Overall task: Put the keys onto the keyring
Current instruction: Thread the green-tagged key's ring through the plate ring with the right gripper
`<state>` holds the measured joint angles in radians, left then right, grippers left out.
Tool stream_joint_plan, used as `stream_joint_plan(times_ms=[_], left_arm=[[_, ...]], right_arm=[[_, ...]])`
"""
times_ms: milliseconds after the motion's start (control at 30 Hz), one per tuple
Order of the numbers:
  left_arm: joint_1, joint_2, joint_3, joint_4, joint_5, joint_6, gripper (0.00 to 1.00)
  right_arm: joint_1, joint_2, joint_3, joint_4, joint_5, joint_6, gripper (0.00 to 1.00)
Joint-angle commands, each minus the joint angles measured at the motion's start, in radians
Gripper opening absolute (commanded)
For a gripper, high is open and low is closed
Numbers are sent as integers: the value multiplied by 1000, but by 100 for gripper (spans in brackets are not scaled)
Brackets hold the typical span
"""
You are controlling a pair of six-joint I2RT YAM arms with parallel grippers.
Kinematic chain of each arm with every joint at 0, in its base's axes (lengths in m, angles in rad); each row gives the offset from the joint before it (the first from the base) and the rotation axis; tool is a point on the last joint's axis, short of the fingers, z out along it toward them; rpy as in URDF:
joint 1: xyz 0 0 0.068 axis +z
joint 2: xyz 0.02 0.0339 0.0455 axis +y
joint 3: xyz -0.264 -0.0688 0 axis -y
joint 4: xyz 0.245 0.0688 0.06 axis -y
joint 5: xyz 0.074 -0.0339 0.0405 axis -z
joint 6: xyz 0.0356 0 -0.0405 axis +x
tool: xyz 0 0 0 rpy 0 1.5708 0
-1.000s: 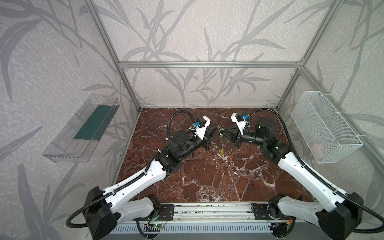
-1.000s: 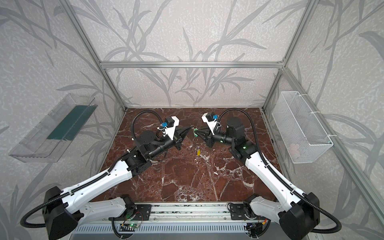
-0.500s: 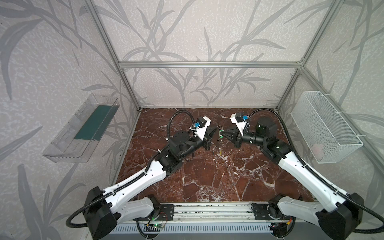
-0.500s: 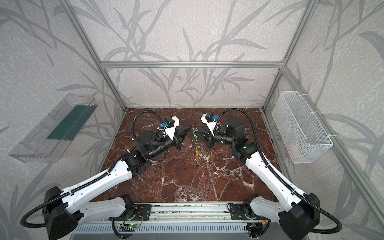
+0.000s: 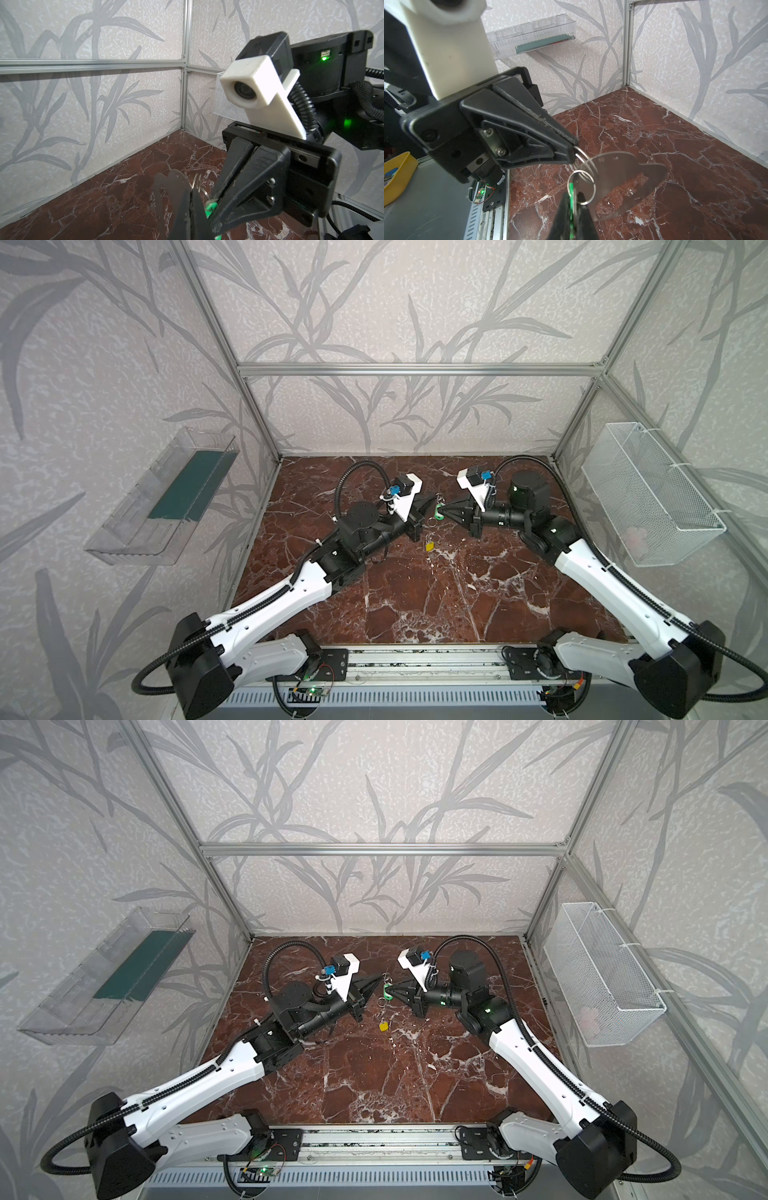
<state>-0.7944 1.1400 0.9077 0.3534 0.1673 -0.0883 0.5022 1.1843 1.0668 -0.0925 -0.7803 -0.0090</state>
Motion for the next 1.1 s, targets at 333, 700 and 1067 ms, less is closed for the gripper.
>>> stream_joint_plan(times_ms=[333, 700, 1067], left_arm=[[1, -27, -9, 61, 16, -16, 0], [1, -35, -14, 64, 20, -16, 0], [1, -36, -12, 70, 19, -14, 0]], right_arm=[[12, 33, 60, -6, -129, -5, 0], [14, 18, 56, 2, -99, -9, 0], [14, 10, 56, -15, -101, -31, 0]])
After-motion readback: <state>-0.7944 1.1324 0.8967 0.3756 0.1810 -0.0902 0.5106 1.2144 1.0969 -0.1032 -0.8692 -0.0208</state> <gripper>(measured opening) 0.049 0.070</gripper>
